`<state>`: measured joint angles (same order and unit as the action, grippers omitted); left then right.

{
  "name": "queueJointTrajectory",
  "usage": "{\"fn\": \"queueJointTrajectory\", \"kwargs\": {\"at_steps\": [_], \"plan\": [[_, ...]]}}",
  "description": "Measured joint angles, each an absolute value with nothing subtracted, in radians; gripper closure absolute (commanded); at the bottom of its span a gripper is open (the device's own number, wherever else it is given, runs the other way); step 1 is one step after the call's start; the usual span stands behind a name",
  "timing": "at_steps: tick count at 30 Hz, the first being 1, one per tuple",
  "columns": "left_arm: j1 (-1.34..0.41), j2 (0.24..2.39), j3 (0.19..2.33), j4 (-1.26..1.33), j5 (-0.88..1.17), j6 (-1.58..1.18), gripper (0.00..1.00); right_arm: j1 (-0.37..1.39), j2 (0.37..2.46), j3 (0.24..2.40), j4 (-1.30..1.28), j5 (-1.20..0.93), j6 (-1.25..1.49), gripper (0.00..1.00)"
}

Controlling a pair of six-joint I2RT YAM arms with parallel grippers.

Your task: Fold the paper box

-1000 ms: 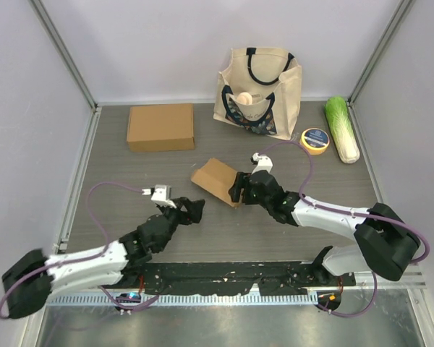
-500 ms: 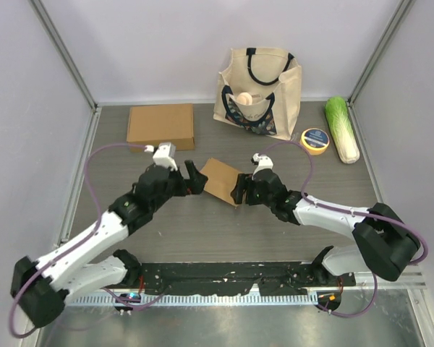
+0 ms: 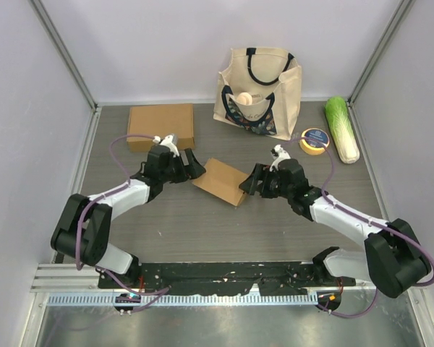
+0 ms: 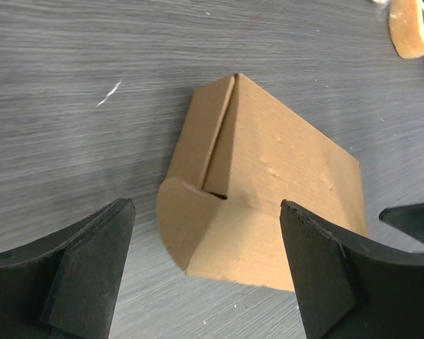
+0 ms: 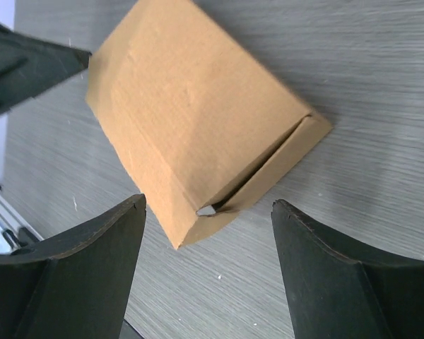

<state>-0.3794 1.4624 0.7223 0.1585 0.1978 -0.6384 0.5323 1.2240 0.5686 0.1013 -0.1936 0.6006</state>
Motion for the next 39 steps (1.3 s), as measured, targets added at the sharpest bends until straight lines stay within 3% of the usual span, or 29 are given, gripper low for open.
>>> {"fn": "queueJointTrajectory", "kwargs": {"at_steps": [4,8,13,16,20,23,28,30,34,39], "plan": [[-0.381,1.526,0.722,0.253,0.242,-0.645,0.25,0.449,1.217,0.568,0.107,-0.232,0.646,0.24],[-0.381,1.574,0.699,0.299,0.252,-0.649,0.42,0.421,1.271,0.569,0.151,-0.263,0.658,0.29],[-0.384,1.601,0.648,0.352,0.260,-0.668,0.50,0.423,1.390,0.560,0.230,-0.321,0.662,0.31],[-0.391,1.600,0.621,0.408,0.262,-0.677,0.48,0.424,1.424,0.548,0.259,-0.329,0.660,0.32],[-0.391,1.570,0.582,0.427,0.264,-0.682,0.30,0.424,1.436,0.527,0.268,-0.323,0.645,0.34],[-0.394,1.529,0.577,0.363,0.265,-0.682,0.22,0.424,1.443,0.527,0.264,-0.318,0.626,0.34],[-0.395,1.424,0.604,0.255,0.264,-0.699,0.20,0.423,1.443,0.533,0.258,-0.319,0.603,0.34],[-0.395,1.401,0.635,0.240,0.262,-0.701,0.19,0.420,1.448,0.543,0.255,-0.331,0.601,0.38],[-0.389,1.399,0.690,0.239,0.263,-0.712,0.21,0.408,1.492,0.576,0.269,-0.355,0.603,0.56],[-0.371,1.456,0.694,0.253,0.273,-0.746,0.20,0.379,1.515,0.585,0.308,-0.389,0.612,0.67]]}}
